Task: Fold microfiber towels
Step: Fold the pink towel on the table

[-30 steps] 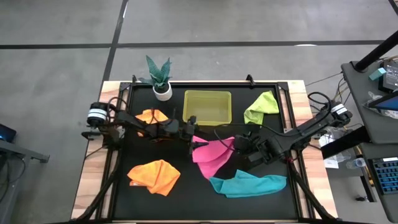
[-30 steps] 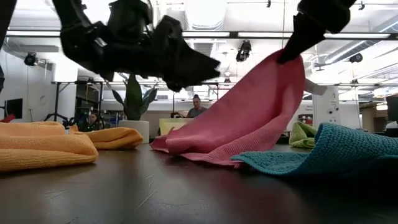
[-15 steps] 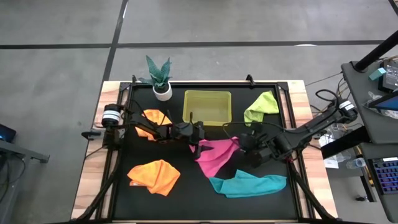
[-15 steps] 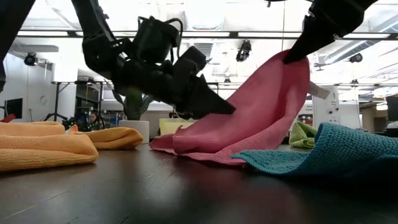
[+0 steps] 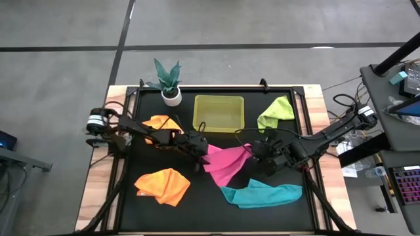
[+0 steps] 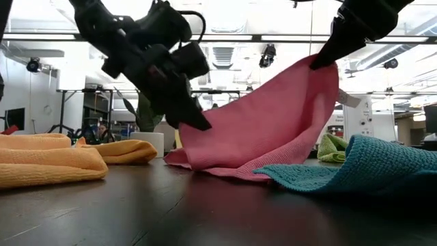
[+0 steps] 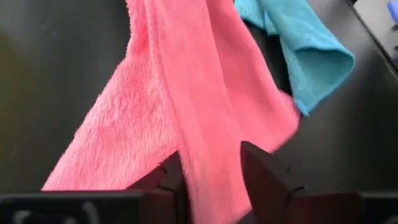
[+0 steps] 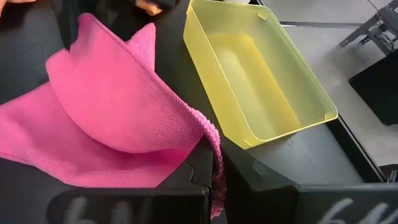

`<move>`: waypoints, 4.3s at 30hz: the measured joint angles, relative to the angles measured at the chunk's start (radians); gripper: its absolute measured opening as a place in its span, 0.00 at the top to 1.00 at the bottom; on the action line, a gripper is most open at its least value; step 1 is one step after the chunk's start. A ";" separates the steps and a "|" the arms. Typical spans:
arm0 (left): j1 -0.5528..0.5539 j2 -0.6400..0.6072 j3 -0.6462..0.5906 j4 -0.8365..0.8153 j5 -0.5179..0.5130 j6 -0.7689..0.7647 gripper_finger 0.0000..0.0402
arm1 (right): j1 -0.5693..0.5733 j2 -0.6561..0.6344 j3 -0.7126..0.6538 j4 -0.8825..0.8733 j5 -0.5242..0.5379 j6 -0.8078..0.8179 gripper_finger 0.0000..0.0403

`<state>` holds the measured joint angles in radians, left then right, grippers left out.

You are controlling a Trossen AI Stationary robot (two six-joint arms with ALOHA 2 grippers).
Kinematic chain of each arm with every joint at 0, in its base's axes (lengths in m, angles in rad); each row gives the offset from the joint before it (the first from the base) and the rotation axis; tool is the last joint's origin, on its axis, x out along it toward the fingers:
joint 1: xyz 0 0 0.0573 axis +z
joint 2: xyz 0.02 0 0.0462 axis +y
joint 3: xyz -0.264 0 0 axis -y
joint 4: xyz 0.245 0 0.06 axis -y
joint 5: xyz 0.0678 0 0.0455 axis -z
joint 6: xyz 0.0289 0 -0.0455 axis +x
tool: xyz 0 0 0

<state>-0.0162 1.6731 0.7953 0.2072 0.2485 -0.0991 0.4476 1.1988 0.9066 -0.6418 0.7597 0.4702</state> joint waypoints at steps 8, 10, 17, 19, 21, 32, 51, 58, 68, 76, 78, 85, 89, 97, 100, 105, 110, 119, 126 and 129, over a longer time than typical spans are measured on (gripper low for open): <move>-0.002 -0.040 0.003 -0.043 -0.051 0.004 0.99 | 0.000 0.000 -0.001 0.006 0.000 -0.003 0.98; -0.004 -0.058 0.014 -0.053 -0.059 0.007 1.00 | 0.001 0.000 0.000 0.005 -0.004 -0.007 0.98; -0.012 -0.263 0.082 -0.280 -0.073 0.008 1.00 | 0.016 -0.020 0.080 -0.002 -0.121 -0.102 0.98; -0.016 -0.337 0.111 -0.354 -0.074 0.008 1.00 | 0.017 -0.024 0.111 -0.014 -0.169 -0.147 0.98; -0.018 -0.407 0.147 -0.421 -0.074 0.009 1.00 | 0.017 -0.033 0.148 -0.016 -0.215 -0.205 0.98; -0.003 -0.593 0.291 -0.595 -0.076 0.104 1.00 | -0.016 -0.070 0.371 -0.114 -0.251 -0.436 0.98; 0.127 -0.619 0.324 -0.773 -0.074 0.290 1.00 | -0.149 -0.072 0.434 -0.246 -0.195 -0.535 0.98; 0.014 -0.564 0.276 -0.777 -0.071 0.160 1.00 | -0.093 -0.060 0.370 -0.247 -0.330 -0.392 0.98; -0.230 -0.401 0.276 -0.758 -0.067 -0.057 1.00 | 0.051 0.002 0.201 -0.026 -0.563 -0.171 0.98; -0.340 -0.197 0.275 -0.685 -0.052 -0.135 1.00 | 0.100 0.083 0.094 0.142 -0.640 -0.040 0.98; -0.340 -0.156 0.275 -0.680 -0.032 -0.150 1.00 | 0.099 0.108 0.081 0.153 -0.639 -0.013 0.98; -0.312 -0.033 0.275 -0.679 -0.021 -0.157 1.00 | 0.057 0.203 0.070 0.154 -0.653 0.004 0.98; -0.278 -0.011 0.275 -0.680 -0.026 -0.154 1.00 | -0.002 0.225 0.064 0.152 -0.685 0.000 0.98; -0.200 -0.045 0.256 -0.730 -0.152 -0.128 1.00 | -0.132 0.225 0.009 0.147 -0.656 -0.030 0.98; -0.165 -0.047 0.231 -0.738 -0.154 -0.126 1.00 | -0.165 0.225 -0.002 0.148 -0.625 -0.057 0.98; -0.120 -0.047 0.198 -0.734 -0.161 -0.123 1.00 | -0.208 0.225 -0.013 0.154 -0.621 -0.086 0.98; -0.099 -0.047 0.192 -0.727 -0.179 -0.122 1.00 | -0.237 0.226 -0.034 0.159 -0.618 -0.087 0.98; -0.094 -0.037 0.163 -0.702 -0.183 -0.132 1.00 | -0.245 0.226 -0.055 0.211 -0.600 -0.089 0.98; -0.094 -0.037 0.160 -0.696 -0.214 -0.151 1.00 | -0.259 0.226 -0.055 0.214 -0.599 -0.088 0.88; -0.091 -0.037 0.160 -0.696 -0.215 -0.151 0.95 | -0.266 0.226 -0.055 0.211 -0.598 -0.088 0.82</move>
<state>-0.1068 1.6360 0.9550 -0.4892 0.0338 -0.2501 0.1821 1.4250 0.8520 -0.4308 0.1613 0.3819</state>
